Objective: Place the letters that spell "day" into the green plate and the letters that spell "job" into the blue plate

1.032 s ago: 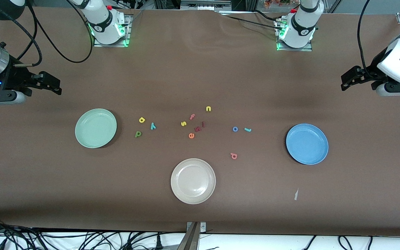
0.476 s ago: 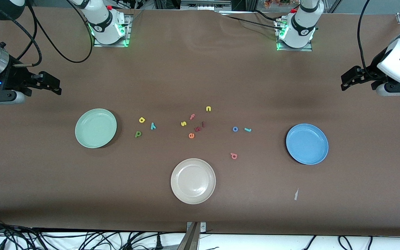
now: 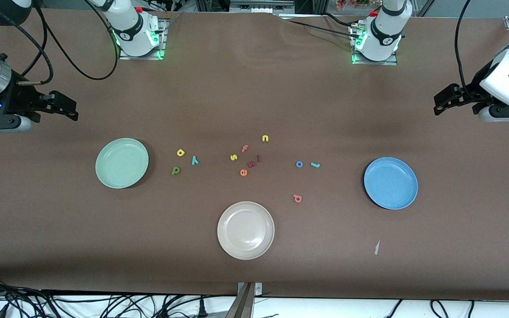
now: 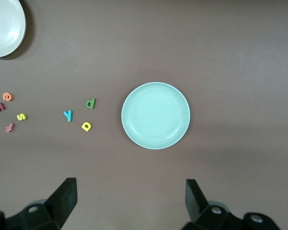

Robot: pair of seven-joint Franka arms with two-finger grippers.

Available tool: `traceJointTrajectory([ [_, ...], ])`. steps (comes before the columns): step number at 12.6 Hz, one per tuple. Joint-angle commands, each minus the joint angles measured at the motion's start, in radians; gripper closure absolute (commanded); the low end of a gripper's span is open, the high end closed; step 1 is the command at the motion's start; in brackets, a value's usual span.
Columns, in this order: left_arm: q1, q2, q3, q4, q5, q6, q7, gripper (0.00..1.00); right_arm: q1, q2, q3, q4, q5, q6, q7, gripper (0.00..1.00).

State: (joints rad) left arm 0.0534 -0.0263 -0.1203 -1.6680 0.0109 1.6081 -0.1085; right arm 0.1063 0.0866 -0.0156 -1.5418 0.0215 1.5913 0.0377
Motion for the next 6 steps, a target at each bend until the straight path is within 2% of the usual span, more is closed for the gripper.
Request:
traceJointTrajectory([
  [1, 0.002, -0.006, -0.004, 0.001, 0.009, -0.011, 0.016, 0.00, -0.002, 0.005, 0.002, 0.022, 0.003, -0.008, 0.010, 0.00],
  [6, 0.000, 0.006, -0.002, 0.002, -0.011, -0.010, 0.018, 0.00, 0.000, 0.007, 0.002, 0.019, 0.003, -0.004, 0.010, 0.00],
])
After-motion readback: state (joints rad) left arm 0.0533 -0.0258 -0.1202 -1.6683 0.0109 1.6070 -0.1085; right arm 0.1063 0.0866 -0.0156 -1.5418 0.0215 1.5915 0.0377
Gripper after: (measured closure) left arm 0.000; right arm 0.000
